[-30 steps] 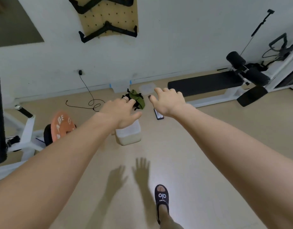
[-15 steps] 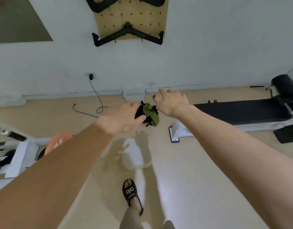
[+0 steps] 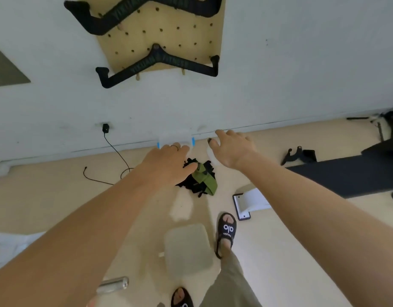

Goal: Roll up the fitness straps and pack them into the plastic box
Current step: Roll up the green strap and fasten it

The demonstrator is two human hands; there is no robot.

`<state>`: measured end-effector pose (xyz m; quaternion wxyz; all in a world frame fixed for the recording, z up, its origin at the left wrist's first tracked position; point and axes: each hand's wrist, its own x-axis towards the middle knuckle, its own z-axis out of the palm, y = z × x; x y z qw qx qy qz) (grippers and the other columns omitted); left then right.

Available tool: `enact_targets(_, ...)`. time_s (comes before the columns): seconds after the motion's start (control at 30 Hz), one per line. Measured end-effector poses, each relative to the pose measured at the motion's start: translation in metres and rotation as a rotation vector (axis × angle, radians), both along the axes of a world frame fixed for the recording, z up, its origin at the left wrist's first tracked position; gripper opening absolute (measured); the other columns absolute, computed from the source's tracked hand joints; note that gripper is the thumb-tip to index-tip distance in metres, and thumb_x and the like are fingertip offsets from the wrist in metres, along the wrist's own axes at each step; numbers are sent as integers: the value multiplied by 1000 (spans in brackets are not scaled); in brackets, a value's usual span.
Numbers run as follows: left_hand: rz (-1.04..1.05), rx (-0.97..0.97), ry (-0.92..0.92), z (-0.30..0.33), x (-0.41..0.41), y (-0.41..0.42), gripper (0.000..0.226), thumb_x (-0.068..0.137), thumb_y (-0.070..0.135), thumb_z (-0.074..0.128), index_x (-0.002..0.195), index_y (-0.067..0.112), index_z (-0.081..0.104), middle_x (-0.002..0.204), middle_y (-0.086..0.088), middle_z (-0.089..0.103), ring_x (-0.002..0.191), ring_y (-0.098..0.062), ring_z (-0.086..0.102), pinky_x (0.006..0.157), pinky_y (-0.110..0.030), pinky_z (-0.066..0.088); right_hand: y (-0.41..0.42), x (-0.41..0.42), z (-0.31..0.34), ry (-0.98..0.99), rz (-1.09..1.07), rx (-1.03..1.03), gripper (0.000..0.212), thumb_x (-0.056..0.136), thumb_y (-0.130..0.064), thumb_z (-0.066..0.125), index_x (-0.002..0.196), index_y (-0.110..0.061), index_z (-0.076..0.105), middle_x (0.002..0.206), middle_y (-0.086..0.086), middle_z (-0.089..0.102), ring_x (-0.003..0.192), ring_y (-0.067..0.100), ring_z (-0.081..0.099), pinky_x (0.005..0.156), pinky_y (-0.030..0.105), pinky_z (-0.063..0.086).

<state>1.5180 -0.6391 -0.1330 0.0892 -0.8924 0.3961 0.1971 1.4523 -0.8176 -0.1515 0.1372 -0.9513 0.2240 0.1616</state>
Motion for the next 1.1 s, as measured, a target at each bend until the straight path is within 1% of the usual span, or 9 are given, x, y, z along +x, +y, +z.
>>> enact_targets(0.13,77,15,-6,-18,62,-43,63,105,57,31,156,19,32,154,-7,43,135,-27,48,103,-43,45,-47,77,-27,-2,51,50,56,109,-48,21,157,-21,33,150,11,48,139,33,42,113,48,32)
enact_targets(0.27,148,26,-22,-32,113,-84,61,105,56,31,152,17,36,148,-8,49,129,-28,52,100,-44,46,-89,139,-47,38,109,74,52,110,-44,24,153,-19,37,145,12,51,133,34,46,107,46,35)
enact_targets(0.4,164,57,18,-42,144,-114,62,106,56,29,155,18,33,148,-7,48,127,-29,53,99,-42,46,-118,176,-60,59,132,101,52,110,-44,24,152,-19,40,143,12,52,133,35,46,107,47,36)
enact_targets(0.63,135,72,32,-77,204,-159,60,106,54,30,152,17,35,146,-7,50,128,-29,53,99,-42,45,-151,230,-97,66,117,141,52,110,-45,23,152,-19,41,143,11,54,133,33,47,107,47,36)
enact_targets(0.77,112,71,83,-124,238,-172,61,107,54,30,156,19,31,152,-6,45,134,-27,49,105,-44,44,-159,261,-140,77,78,164,54,110,-45,22,153,-19,40,146,10,53,135,33,46,109,48,36)
enact_targets(0.87,62,64,111,-169,265,-175,61,106,55,30,156,19,31,152,-7,45,133,-28,50,102,-42,45,-161,284,-181,103,36,153,55,110,-46,22,155,-19,37,148,10,51,138,33,45,110,47,34)
enact_targets(0.97,3,78,175,-230,301,-173,61,107,54,29,157,18,29,153,-8,43,133,-29,48,101,-41,42,-154,310,-236,145,-43,168,54,110,-45,23,154,-18,39,149,12,50,138,34,43,112,48,34)
enact_targets(1.03,-47,76,187,-270,322,-172,61,107,53,29,157,17,28,152,-9,44,132,-29,48,98,-41,43,-149,322,-273,164,-105,167,53,110,-44,24,154,-18,38,149,12,50,138,34,43,111,48,35)
enact_targets(1.1,-71,67,232,-305,337,-169,60,107,53,30,155,17,30,150,-9,46,130,-29,49,100,-42,44,-141,330,-303,183,-168,187,53,110,-44,24,154,-18,38,148,12,50,137,33,44,109,47,36)
